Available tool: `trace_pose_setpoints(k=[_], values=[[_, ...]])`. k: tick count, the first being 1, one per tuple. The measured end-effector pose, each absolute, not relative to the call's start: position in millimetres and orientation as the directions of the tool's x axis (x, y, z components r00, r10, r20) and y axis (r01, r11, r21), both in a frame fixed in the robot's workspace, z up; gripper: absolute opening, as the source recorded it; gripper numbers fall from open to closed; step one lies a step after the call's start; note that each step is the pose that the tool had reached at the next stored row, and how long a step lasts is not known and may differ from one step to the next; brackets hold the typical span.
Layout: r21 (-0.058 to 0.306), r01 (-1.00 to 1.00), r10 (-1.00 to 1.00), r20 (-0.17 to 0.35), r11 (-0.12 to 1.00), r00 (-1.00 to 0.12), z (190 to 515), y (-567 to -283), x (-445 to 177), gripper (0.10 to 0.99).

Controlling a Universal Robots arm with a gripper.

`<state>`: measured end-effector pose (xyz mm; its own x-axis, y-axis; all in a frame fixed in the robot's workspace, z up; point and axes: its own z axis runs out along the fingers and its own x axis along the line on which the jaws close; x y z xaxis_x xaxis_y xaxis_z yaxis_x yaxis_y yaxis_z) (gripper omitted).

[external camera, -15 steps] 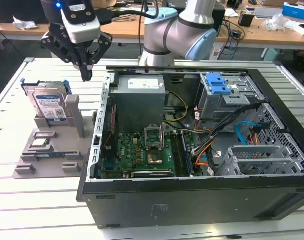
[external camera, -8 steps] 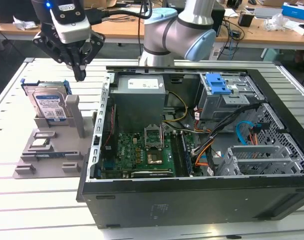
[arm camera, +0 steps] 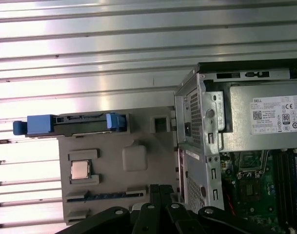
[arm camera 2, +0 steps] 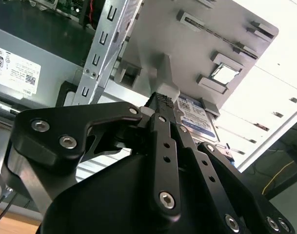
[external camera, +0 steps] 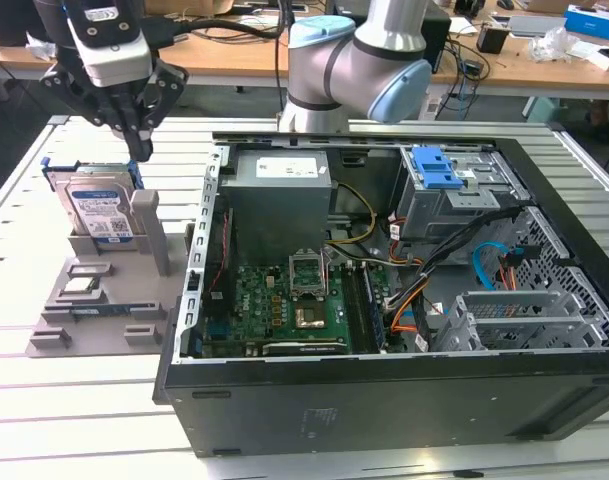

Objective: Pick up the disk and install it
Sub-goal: 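Reach for the disk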

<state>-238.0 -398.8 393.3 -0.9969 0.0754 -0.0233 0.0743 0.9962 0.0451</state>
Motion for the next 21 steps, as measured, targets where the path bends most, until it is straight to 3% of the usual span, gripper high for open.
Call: trace_pose_setpoints(k=[21], values=[[0.045,0.074,0.075,-0.023,0.996,-0.997,393.3,-398.9,-289.7,0.106]])
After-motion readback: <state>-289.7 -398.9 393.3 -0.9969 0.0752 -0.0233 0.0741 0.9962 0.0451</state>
